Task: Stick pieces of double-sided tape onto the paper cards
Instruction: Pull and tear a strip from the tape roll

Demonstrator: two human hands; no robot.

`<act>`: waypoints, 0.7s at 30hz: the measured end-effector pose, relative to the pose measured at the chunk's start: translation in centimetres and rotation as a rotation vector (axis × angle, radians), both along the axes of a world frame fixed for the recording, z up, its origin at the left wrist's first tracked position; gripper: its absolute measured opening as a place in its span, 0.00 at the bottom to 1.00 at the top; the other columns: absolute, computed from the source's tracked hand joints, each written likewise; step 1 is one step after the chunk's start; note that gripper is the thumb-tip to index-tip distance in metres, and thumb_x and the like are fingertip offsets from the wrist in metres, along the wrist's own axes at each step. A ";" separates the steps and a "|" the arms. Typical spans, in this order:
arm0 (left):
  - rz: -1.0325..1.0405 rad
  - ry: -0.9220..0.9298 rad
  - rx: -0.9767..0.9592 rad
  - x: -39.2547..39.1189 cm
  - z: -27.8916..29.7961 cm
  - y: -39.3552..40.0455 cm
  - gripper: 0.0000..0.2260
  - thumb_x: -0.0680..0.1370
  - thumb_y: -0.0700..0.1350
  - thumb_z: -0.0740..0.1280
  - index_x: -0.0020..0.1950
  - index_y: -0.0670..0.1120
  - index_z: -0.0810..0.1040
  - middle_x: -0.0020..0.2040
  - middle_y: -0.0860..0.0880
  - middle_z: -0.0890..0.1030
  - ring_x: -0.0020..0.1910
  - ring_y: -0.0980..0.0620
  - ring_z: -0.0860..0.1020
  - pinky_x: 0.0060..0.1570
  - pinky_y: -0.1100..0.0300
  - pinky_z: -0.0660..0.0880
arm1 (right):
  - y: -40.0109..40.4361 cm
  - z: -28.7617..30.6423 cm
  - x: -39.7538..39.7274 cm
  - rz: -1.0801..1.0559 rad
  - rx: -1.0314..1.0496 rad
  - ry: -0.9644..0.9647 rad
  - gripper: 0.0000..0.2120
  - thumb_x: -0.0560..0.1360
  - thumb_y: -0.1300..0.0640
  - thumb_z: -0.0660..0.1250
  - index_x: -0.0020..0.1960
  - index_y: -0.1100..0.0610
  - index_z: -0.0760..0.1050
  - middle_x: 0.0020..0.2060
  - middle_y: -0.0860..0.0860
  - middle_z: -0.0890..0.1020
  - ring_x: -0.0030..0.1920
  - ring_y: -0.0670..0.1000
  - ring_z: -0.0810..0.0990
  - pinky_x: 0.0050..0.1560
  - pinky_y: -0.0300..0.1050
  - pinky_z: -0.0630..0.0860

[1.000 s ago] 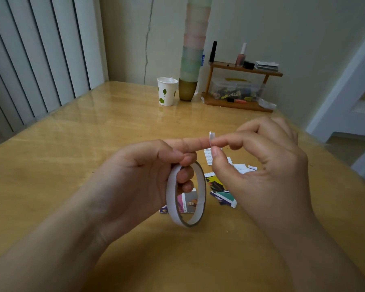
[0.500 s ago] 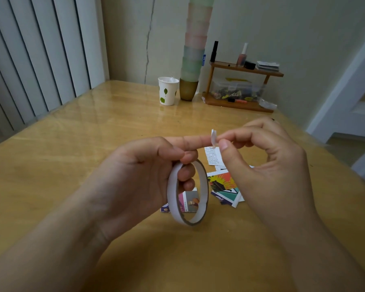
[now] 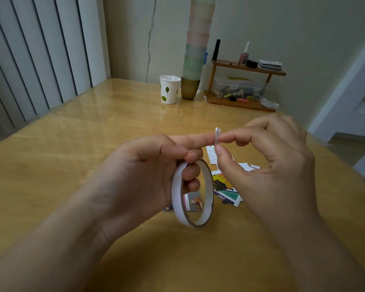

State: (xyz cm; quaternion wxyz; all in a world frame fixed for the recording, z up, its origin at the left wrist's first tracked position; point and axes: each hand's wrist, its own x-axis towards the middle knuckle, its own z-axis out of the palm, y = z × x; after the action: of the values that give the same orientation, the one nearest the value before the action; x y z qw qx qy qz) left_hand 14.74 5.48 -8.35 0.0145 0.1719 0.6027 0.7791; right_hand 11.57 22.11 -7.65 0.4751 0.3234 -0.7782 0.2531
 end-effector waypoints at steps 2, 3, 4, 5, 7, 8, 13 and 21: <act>-0.035 0.001 0.073 -0.1 -0.2 -0.1 0.30 0.68 0.42 0.64 0.61 0.22 0.62 0.28 0.51 0.76 0.26 0.55 0.75 0.29 0.63 0.74 | 0.0 0.0 0.0 -0.010 0.003 0.010 0.05 0.72 0.55 0.70 0.44 0.55 0.82 0.38 0.46 0.72 0.42 0.49 0.73 0.46 0.49 0.67; -0.056 -0.027 0.111 -0.2 -0.3 0.0 0.27 0.70 0.40 0.62 0.61 0.22 0.61 0.29 0.50 0.76 0.26 0.55 0.75 0.29 0.63 0.74 | 0.0 0.0 0.0 -0.013 0.002 0.012 0.05 0.72 0.55 0.70 0.44 0.55 0.82 0.38 0.46 0.72 0.42 0.49 0.73 0.46 0.49 0.67; -0.058 -0.028 0.127 -0.2 -0.2 0.0 0.26 0.71 0.39 0.58 0.62 0.21 0.60 0.29 0.50 0.76 0.26 0.55 0.76 0.29 0.62 0.74 | 0.0 0.0 0.0 -0.016 0.000 0.014 0.05 0.72 0.55 0.69 0.44 0.55 0.82 0.38 0.46 0.72 0.43 0.49 0.73 0.46 0.49 0.67; -0.073 -0.030 0.131 -0.1 0.0 0.1 0.25 0.72 0.39 0.57 0.62 0.21 0.60 0.29 0.50 0.77 0.26 0.55 0.76 0.29 0.63 0.74 | 0.0 0.0 0.1 -0.017 -0.002 0.015 0.05 0.72 0.55 0.69 0.44 0.56 0.82 0.38 0.46 0.73 0.43 0.49 0.73 0.46 0.50 0.67; -0.085 -0.015 0.106 -0.2 0.1 0.2 0.25 0.72 0.39 0.56 0.62 0.21 0.59 0.29 0.51 0.77 0.27 0.56 0.76 0.29 0.64 0.74 | 0.0 0.0 0.1 -0.013 -0.011 0.012 0.05 0.71 0.55 0.69 0.44 0.56 0.82 0.37 0.48 0.74 0.43 0.48 0.73 0.46 0.50 0.68; -0.091 0.007 0.088 -0.2 0.2 0.2 0.26 0.72 0.39 0.56 0.62 0.21 0.59 0.29 0.51 0.77 0.27 0.57 0.76 0.30 0.64 0.74 | 0.0 0.0 0.1 -0.010 -0.017 0.008 0.05 0.71 0.55 0.70 0.44 0.56 0.82 0.37 0.48 0.75 0.43 0.48 0.72 0.46 0.50 0.69; -0.132 -0.014 0.133 -0.3 0.3 0.5 0.25 0.73 0.38 0.54 0.62 0.20 0.57 0.29 0.52 0.78 0.28 0.57 0.77 0.30 0.64 0.75 | -0.1 0.0 0.1 0.015 -0.042 -0.001 0.05 0.71 0.55 0.69 0.44 0.56 0.81 0.38 0.48 0.74 0.43 0.47 0.72 0.46 0.52 0.70; -0.101 0.003 0.152 -0.1 0.3 0.6 0.24 0.75 0.38 0.53 0.63 0.20 0.56 0.30 0.49 0.78 0.28 0.54 0.78 0.30 0.62 0.76 | -0.3 0.1 0.3 0.160 -0.184 -0.205 0.04 0.71 0.54 0.69 0.46 0.50 0.76 0.39 0.45 0.75 0.44 0.48 0.75 0.48 0.50 0.73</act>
State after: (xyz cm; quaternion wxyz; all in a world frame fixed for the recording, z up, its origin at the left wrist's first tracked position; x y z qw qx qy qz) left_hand 14.68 6.05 -8.06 0.0399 0.2039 0.5323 0.8207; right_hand 11.89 21.83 -7.55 0.3990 0.3118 -0.7680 0.3921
